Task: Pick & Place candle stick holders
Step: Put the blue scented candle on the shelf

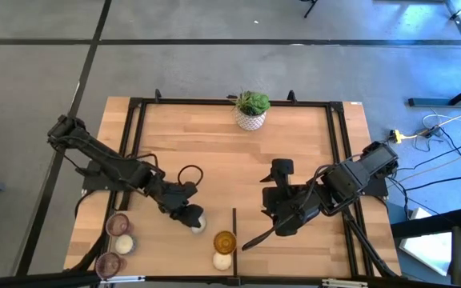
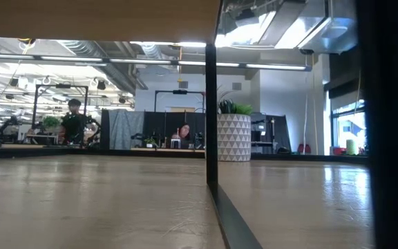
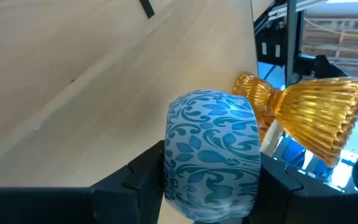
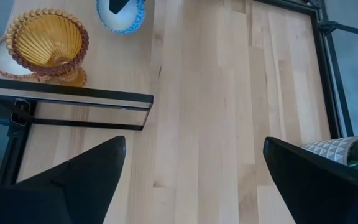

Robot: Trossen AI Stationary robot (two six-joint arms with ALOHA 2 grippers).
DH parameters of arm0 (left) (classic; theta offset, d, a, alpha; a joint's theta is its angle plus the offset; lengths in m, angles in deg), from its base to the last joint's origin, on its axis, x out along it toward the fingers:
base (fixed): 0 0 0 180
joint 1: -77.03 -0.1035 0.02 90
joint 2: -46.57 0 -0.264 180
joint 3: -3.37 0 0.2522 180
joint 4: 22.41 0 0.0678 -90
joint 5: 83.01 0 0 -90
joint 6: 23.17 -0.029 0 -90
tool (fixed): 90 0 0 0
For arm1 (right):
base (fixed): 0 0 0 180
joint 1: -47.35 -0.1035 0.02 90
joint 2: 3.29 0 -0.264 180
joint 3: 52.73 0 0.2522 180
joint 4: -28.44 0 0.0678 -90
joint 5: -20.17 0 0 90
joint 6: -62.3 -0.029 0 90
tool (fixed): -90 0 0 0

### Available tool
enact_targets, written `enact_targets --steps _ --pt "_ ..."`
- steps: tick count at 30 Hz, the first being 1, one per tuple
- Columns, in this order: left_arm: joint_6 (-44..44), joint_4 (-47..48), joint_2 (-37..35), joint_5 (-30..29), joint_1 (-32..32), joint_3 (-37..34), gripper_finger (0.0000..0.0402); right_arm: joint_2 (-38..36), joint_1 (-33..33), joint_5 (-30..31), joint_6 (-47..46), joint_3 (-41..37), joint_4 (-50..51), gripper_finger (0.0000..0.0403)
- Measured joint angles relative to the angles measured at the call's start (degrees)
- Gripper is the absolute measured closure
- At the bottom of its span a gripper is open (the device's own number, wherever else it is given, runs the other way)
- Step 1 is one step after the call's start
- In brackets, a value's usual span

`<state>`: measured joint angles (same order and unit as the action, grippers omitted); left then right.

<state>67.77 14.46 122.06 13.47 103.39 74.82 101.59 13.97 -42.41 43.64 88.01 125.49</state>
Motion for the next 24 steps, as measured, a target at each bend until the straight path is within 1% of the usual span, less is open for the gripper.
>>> enact_targets --steps 4,9,12,14,16,24 --pt "-0.06 -0.12 0.1 0.37 -0.26 0.0 0.0212 0.0 0.0 0.0 -0.24 0.0 0.0 0.0018" --pt "0.19 -0.16 0.12 0.16 -0.75 0.0 0.0161 0.04 0.0 0.51 -0.33 0.0 0.0 0.0018" --pt "0.01 -0.14 0.12 1.14 -0.83 0.0 0.0132 0.07 0.0 0.55 -0.4 0.0 0.0 0.0023" --pt "-0.4 0.04 0.12 2.14 -1.02 0.0 0.012 0.11 0.0 0.55 -0.42 0.0 0.0 0.0031" --pt "-0.83 0.8 0.12 2.66 -1.02 0.0 0.0115 0.11 0.0 0.57 -0.42 0.0 0.0 0.0039" --pt "-0.79 0.74 -0.36 5.66 -0.77 0.0 0.0115 0.13 -0.01 0.6 -0.42 0.0 0.0 0.0064"
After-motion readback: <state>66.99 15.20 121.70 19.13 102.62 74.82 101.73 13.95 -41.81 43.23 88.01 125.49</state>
